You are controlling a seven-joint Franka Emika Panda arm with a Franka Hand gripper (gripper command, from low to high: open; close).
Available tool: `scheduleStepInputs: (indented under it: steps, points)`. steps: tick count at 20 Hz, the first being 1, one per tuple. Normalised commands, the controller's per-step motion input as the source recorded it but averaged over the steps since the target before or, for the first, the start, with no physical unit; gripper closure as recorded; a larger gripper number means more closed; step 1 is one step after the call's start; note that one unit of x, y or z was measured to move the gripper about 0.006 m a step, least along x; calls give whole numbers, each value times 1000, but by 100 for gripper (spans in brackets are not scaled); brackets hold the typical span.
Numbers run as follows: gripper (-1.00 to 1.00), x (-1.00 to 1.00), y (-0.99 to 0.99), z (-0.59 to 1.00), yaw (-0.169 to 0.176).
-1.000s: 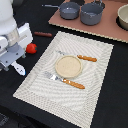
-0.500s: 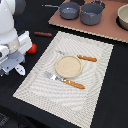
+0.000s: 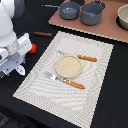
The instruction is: Place the fish, sausage, and tomato into the frying pan.
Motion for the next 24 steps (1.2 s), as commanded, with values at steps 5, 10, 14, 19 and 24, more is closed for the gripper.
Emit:
scheduleStepInputs:
  steps: [5, 10, 14, 19, 24]
  points:
    - [100, 0, -7, 0, 0]
    - [100, 26, -27, -34, 0]
    - [100, -7, 39, 860, -7]
    - [100, 9, 270, 1000, -12]
    - [100, 294, 535, 1000, -2]
